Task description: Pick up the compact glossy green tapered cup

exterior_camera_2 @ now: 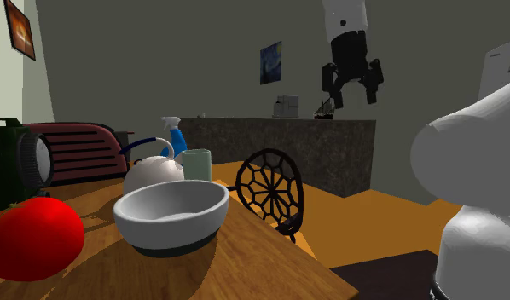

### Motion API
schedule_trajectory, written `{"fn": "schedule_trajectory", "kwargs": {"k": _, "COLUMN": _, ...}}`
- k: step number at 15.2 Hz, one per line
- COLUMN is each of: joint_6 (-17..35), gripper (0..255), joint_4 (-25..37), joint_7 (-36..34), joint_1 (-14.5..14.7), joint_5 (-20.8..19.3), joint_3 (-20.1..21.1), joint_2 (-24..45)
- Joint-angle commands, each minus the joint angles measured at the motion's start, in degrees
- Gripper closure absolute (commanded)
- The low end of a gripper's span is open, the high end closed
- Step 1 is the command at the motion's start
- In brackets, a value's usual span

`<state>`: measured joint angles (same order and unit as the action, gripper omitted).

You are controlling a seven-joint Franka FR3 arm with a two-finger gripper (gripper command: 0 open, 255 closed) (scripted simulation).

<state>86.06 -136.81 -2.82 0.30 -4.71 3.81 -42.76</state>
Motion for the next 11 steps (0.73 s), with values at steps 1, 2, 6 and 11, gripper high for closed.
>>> {"fn": "schedule_trajectory", "kwargs": {"k": 1, "joint_6": 0.0, "gripper": 0, "joint_4": 0.0, "joint_7": 0.0, "joint_1": 0.0, "joint_5": 0.0, "joint_3": 0.0, "joint_2": 0.0}}
{"fn": "schedule_trajectory", "kwargs": {"k": 2, "joint_6": 1.1, "gripper": 0, "joint_4": 0.2, "joint_7": -0.6, "joint_1": 0.5, "joint_5": 0.8, "joint_3": 0.8, "joint_2": 1.2}}
{"fn": "schedule_trajectory", "kwargs": {"k": 6, "joint_6": 5.7, "gripper": 0, "joint_4": 1.3, "joint_7": -2.9, "joint_1": 2.4, "joint_5": 3.4, "joint_3": 3.7, "joint_2": 6.6}}
{"fn": "schedule_trajectory", "kwargs": {"k": 11, "joint_6": 10.9, "gripper": 0, "joint_4": 4.1, "joint_7": -5.7, "joint_1": 4.5, "joint_5": 5.9, "joint_3": 7.5, "joint_2": 13.9}}
